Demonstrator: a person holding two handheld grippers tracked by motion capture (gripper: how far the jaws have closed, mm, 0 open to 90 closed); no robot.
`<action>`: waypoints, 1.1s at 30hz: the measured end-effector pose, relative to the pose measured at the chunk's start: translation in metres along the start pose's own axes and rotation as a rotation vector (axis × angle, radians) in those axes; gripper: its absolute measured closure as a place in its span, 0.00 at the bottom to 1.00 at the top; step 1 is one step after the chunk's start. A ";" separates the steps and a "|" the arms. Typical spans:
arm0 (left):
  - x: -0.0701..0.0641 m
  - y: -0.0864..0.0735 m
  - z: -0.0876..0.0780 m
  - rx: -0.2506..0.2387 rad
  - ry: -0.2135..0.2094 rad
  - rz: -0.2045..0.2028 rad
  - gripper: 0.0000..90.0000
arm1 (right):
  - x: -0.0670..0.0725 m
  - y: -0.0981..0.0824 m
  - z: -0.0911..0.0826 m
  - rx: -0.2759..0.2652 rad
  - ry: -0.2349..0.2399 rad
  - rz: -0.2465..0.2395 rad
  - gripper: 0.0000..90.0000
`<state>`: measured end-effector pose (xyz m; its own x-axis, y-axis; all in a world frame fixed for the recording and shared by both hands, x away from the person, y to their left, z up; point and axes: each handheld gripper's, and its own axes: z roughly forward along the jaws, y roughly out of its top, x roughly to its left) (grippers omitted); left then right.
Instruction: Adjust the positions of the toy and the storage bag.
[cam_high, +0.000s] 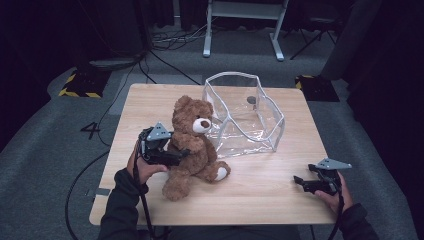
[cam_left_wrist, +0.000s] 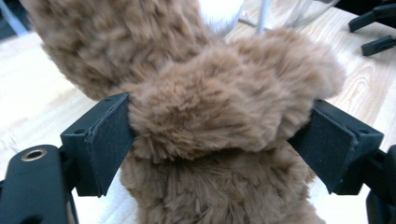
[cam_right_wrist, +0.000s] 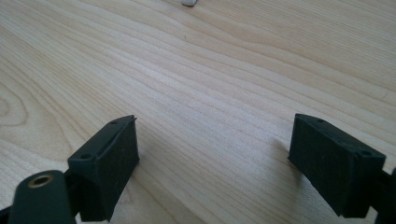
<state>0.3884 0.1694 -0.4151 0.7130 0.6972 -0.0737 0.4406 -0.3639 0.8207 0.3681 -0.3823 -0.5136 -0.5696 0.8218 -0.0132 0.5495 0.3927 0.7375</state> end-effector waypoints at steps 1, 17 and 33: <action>0.002 -0.002 0.006 0.021 0.005 -0.021 0.17 | 0.000 0.000 0.000 0.000 0.000 0.000 0.17; 0.011 -0.011 0.046 0.163 -0.113 -0.100 0.35 | 0.000 0.000 0.000 0.000 0.000 0.000 0.17; -0.015 -0.032 0.018 0.002 0.044 0.005 0.65 | 0.001 0.006 -0.013 -0.083 0.036 -0.037 0.30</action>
<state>0.3732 0.1590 -0.4504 0.6904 0.7221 -0.0441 0.4383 -0.3690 0.8196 0.3631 -0.3845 -0.5008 -0.6109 0.7915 -0.0182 0.4760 0.3856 0.7904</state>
